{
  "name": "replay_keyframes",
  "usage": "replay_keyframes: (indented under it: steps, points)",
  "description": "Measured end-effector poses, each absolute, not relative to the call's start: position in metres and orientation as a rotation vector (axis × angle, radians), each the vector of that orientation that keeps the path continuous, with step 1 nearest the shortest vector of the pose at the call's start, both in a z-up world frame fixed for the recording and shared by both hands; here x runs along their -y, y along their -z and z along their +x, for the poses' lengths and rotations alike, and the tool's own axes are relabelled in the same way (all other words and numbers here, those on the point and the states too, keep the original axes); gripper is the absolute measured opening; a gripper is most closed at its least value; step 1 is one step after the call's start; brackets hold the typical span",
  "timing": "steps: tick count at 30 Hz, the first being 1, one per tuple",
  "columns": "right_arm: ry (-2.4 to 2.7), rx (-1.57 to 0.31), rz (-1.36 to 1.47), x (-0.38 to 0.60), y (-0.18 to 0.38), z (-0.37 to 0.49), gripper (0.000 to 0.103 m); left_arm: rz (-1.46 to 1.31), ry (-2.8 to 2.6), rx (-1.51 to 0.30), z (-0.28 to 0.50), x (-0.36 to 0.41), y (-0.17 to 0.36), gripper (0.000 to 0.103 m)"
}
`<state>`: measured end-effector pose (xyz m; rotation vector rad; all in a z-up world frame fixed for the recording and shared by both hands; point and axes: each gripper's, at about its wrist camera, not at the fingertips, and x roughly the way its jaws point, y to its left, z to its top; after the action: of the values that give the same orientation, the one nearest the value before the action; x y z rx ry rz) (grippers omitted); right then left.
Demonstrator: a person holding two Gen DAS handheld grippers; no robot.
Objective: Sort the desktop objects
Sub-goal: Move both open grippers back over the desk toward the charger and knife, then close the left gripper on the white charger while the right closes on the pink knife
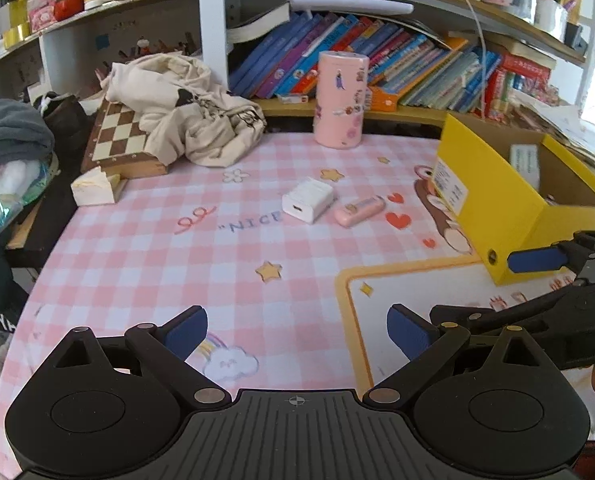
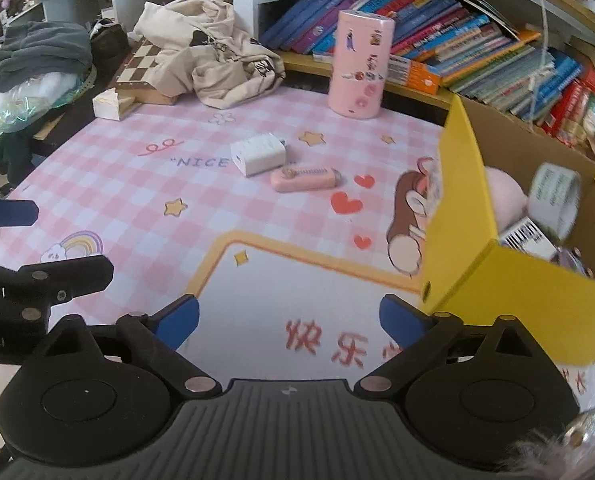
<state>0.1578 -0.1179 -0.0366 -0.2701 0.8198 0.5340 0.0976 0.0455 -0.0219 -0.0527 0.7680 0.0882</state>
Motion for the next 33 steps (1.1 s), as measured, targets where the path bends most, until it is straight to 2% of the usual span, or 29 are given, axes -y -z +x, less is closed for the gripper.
replay_keyframes:
  steps: [19,33]
  points:
    - [-0.559,-0.866,-0.275,0.099,0.059,0.239,0.093,-0.208,-0.124,-0.814,0.166,-0.068,0.049,0.098]
    - [-0.516,-0.831,-0.251,0.062,0.082,0.303,0.093,-0.167,-0.165,-0.833,0.229,-0.096,0.064,0.098]
